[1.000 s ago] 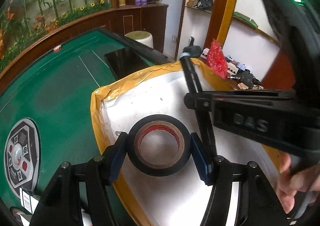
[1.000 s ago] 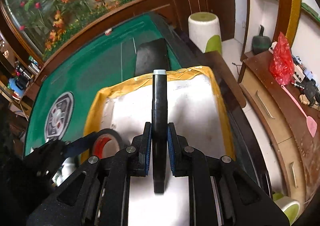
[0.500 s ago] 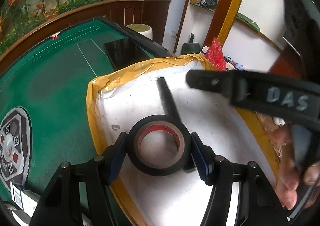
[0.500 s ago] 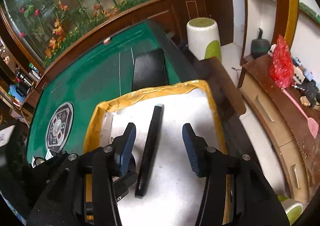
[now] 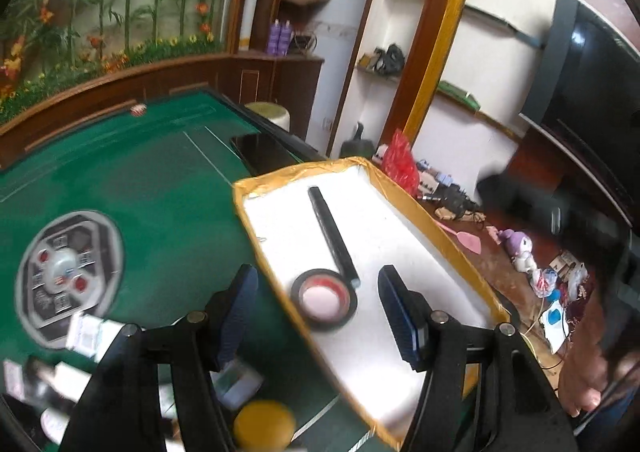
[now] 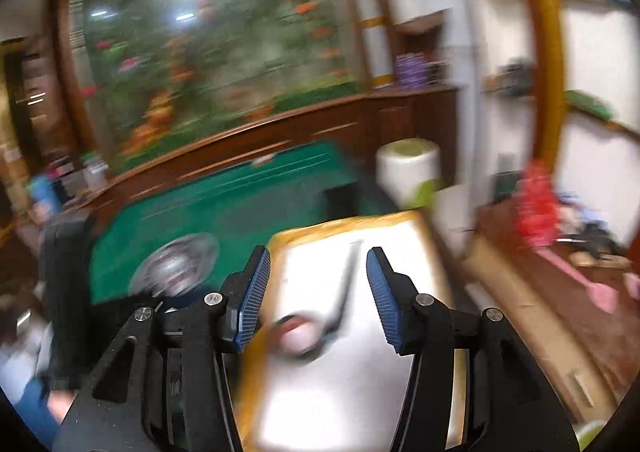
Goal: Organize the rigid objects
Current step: 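Open the left tool to drop the black tape roll into the tray, then grasp the black round fan part with the left tool while the right grasps another black marker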
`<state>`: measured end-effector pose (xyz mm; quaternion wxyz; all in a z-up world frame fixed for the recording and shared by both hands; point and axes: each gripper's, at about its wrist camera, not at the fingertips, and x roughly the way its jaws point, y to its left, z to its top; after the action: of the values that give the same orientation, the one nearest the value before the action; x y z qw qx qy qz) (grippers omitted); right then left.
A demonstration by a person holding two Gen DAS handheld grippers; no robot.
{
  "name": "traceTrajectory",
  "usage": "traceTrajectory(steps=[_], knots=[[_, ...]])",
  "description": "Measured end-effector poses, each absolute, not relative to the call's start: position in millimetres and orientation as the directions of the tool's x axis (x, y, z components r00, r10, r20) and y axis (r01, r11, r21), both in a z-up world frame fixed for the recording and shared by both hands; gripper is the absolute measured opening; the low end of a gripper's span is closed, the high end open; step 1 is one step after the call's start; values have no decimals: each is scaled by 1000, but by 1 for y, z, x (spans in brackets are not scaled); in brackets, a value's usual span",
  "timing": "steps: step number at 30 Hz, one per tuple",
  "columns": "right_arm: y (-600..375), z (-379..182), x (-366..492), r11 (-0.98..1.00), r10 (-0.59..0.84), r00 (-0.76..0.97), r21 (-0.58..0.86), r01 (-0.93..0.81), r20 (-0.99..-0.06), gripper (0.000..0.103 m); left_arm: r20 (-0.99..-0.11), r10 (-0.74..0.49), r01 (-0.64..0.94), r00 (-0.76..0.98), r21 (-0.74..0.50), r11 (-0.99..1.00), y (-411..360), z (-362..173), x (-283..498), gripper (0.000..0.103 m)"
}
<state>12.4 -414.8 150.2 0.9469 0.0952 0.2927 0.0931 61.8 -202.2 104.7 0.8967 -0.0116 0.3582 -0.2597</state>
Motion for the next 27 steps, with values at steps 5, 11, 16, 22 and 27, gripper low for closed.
traceTrajectory(steps=[5,11,16,22,27], knots=[[-372,138,-13,943,325,757,256,-214,-566,51,-607,-452,442,654,-178,879,-161,113,27,66],[-318,105,-31,900,435,654,269,-344,-619,51,-593,-362,377,720,-103,920,-107,103,-16,70],[-266,71,-53,861,453,551,182,-475,-701,51,-610,-234,256,757,-52,965,-47,86,-43,73],[-241,47,-66,824,468,465,182,-536,-751,51,-646,-79,83,759,-23,996,26,66,-42,81],[-242,43,-60,837,462,459,201,-509,-759,50,-706,-42,1,707,-58,998,58,43,-15,81]])
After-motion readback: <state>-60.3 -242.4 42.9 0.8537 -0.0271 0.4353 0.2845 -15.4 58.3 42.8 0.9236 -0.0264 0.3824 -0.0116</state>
